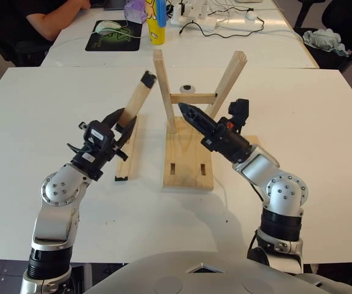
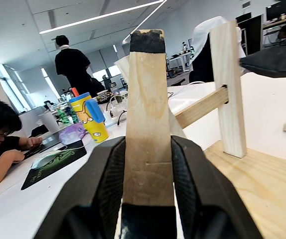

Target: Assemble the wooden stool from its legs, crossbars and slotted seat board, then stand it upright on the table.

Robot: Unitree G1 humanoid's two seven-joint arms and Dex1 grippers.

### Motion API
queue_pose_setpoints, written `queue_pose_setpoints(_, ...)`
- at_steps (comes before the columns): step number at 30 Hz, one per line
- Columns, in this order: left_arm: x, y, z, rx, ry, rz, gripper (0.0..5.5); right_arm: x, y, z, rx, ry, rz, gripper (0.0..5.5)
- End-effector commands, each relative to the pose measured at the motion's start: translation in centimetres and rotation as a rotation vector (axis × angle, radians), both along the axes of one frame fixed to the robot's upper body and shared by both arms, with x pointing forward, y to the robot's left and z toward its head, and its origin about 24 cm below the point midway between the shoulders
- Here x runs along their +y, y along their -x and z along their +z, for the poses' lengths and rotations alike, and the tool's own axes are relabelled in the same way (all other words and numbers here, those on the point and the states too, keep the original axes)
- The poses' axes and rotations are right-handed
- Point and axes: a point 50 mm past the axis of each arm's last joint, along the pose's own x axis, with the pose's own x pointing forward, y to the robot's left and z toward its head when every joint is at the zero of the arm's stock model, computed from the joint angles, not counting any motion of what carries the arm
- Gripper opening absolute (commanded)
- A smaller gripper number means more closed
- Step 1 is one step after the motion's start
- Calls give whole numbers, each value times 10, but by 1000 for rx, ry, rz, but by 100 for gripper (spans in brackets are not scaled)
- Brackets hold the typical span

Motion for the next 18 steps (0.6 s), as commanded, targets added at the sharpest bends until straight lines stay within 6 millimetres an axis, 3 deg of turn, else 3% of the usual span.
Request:
queue_pose_setpoints(1,-13,0,4,-34,-9,-46,132,1,-4,5,-6,27,-17,316)
queue_pose_setpoints(8,-37,6,-1,-24,12,-133,132,11,-12,1,48,-15,-35,316)
queue_pose_setpoints(16,-43,5,-3,-31,-5,-139,132,15,-18,3,71,-48,-52,316)
queue_pose_setpoints(18,-43,6,-5,-29,-4,-135,132,14,-18,4,73,-56,-54,291)
